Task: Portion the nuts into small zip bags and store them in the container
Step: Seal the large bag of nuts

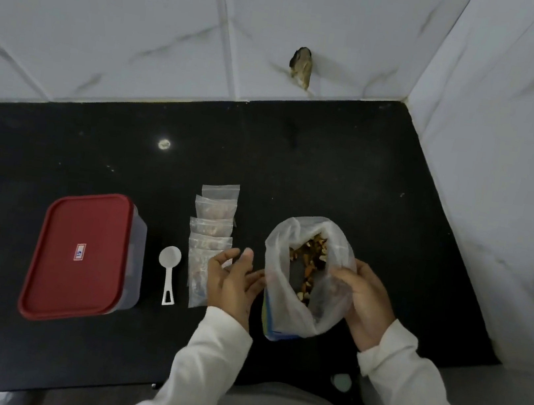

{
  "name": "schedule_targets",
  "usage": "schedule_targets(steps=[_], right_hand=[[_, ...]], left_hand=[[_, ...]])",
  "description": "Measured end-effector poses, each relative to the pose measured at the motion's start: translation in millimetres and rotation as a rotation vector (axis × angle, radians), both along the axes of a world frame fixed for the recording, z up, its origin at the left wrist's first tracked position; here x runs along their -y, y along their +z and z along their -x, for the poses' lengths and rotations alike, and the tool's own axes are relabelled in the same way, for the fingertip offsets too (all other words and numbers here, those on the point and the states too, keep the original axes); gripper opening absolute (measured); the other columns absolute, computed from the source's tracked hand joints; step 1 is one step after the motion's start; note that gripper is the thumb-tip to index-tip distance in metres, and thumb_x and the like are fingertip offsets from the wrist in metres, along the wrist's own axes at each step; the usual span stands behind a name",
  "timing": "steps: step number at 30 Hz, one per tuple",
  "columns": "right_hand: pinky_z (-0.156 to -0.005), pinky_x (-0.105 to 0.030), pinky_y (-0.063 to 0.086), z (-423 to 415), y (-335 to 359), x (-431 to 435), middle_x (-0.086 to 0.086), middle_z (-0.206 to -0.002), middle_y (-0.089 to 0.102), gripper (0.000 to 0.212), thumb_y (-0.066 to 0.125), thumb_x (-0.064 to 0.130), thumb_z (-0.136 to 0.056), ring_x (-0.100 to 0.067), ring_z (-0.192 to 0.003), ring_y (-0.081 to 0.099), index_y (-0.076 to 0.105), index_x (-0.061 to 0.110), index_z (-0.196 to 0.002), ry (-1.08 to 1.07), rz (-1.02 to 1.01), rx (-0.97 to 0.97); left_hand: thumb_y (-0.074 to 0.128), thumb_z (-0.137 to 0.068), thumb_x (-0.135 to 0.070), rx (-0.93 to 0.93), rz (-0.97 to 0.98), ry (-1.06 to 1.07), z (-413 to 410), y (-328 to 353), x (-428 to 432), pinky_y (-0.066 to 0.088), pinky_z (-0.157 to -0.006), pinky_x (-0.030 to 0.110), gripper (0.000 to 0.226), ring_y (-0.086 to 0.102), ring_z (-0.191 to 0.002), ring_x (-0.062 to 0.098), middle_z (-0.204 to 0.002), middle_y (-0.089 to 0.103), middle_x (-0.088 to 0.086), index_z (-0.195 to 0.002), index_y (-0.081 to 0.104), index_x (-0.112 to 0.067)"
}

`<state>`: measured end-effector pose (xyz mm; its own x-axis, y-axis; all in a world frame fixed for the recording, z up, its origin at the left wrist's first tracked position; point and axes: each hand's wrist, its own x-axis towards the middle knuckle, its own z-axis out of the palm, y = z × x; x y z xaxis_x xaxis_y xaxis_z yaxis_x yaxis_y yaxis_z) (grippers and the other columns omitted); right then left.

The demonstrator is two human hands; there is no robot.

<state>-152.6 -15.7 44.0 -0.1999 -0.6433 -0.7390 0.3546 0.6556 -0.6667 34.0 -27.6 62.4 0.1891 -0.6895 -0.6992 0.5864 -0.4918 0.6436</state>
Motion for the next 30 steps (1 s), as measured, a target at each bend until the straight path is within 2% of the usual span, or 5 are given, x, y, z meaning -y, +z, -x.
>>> schedule_targets(steps=[7, 13, 20, 25, 30], right_hand=[[-0.076, -0.038, 0.058, 3.6, 21.5, 8.2, -0.011, -0.106, 0.067, 0.033, 0.058, -0.002, -0.085, -0.021, -0.092, 0.069, 0.063, 0.015, -0.113, 0.169, 0.142, 0.067], [-0.097, -0.051, 0.047, -2.7, 8.9, 1.7, -0.014, -0.121, 0.064, 0.034, 0.063, 0.045, -0.089, -0.030, -0.112, 0.061, 0.063, 0.023, -0.115, 0.125, 0.164, 0.094], [-0.100, -0.055, 0.045, 5.6, 6.8, 5.3, -0.016, -0.118, 0.068, 0.037, 0.062, 0.037, -0.091, -0.034, -0.112, 0.063, 0.069, 0.012, -0.118, -0.015, -0.041, 0.202], [-0.099, -0.050, 0.048, 10.4, 24.0, 11.4, -0.013, -0.114, 0.070, 0.035, 0.070, 0.014, -0.085, -0.030, -0.108, 0.065, 0.066, 0.011, -0.119, 0.177, 0.038, 0.071], [-0.074, -0.028, 0.051, -0.2, 34.0, 14.5, 0.000, -0.097, 0.067, 0.026, 0.072, 0.012, -0.082, -0.016, -0.093, 0.064, 0.063, 0.023, -0.104, 0.279, 0.072, -0.534]], left_hand=[[0.044, -0.103, -0.033, -0.039, -0.210, -0.463, 5.9, -16.1, 30.0, 0.034, -0.034, 0.018, 0.037, 0.045, -0.037, 0.009, -0.061, 0.066, 0.005, -0.099, 0.066, -0.004], [0.071, -0.088, -0.030, 0.026, -0.201, -0.547, 9.1, -19.6, 36.4, 0.056, -0.088, 0.045, 0.022, 0.068, -0.084, 0.027, -0.088, 0.073, 0.012, -0.075, 0.078, -0.014], [0.068, -0.087, -0.012, -0.020, -0.017, -0.507, 8.9, -21.1, 43.6, 0.054, -0.074, 0.039, 0.011, 0.061, -0.071, 0.025, -0.071, 0.068, 0.007, -0.076, 0.070, -0.015], [0.068, -0.088, -0.008, 0.366, 0.238, -0.558, 4.3, 0.3, 46.1, 0.056, -0.061, 0.024, 0.013, 0.064, -0.072, 0.016, -0.078, 0.070, 0.000, -0.085, 0.068, -0.021], [0.066, -0.088, -0.013, 1.009, 0.537, -0.611, -2.5, 1.8, 42.8, 0.057, -0.072, 0.025, 0.018, 0.065, -0.076, 0.007, -0.080, 0.068, -0.012, -0.097, 0.071, -0.028]])
